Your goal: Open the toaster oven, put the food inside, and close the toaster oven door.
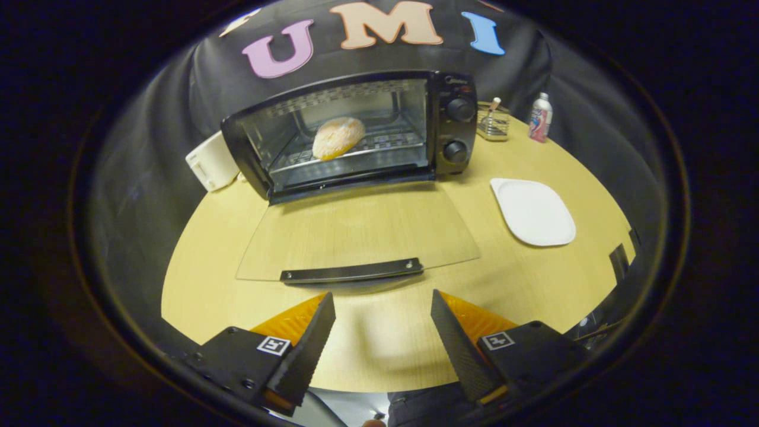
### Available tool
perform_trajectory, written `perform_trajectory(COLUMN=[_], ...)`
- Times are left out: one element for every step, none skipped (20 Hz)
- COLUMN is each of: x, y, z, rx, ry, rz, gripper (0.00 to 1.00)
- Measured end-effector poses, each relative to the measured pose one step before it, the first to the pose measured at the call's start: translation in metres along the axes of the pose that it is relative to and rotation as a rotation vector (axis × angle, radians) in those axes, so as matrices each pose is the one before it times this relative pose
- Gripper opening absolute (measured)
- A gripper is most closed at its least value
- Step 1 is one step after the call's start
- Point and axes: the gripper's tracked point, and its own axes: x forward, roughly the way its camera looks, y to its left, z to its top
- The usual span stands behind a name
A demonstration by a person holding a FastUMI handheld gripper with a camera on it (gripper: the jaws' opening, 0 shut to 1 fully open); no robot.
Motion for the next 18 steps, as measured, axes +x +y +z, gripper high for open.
perform_trajectory(x=[0.00264,0.00317,0.00355,0.00327,0.00302,0.00338,0.00247,0.00245,-0.00007,0.00039,-0.00105,-0.00205,-0.00261,-0.00383,-0.00227,-0.00363,-0.00383,-0.00346], y=[0.00227,0.00249,0.00250,0.00220,0.00060,0.00039,0.00046,0.00042,-0.00106,0.00036,0.00064,0.00072,-0.00035,-0.00050,0.00024,0.00022,0.00038,-0.00015], z=[-0.00185,-0.00159,-0.00021,-0.00143,0.00080,0.00230,0.00134,-0.00210,-0.00152,0.00078,0.00264,0.00306,0.00293,0.00308,0.00288,0.00325,0.00427,0.00471], rx=[-0.01455,-0.01302,-0.00920,-0.00645,-0.00358,-0.00200,-0.00025,-0.00724,-0.01412,-0.00876,-0.00814,-0.00943,-0.00927,-0.00166,0.00565,0.00255,-0.00105,-0.00186], ry=[0.00861,0.00762,0.00664,0.00689,0.00347,0.00116,0.00024,0.01502,0.00753,-0.00382,-0.00723,-0.00996,-0.01010,-0.00851,-0.00924,-0.00847,-0.01137,-0.01435], rz=[0.00388,0.00285,0.00250,0.00182,0.00139,0.00064,-0.00185,0.00384,-0.00548,0.00053,0.00272,-0.00012,-0.00583,-0.00722,-0.00177,-0.00005,0.00017,-0.00044], gripper=[1.00,1.00,1.00,1.00,1.00,1.00,1.00,1.00,1.00,1.00,1.00,1.00,1.00,1.00,1.00,1.00,1.00,1.00])
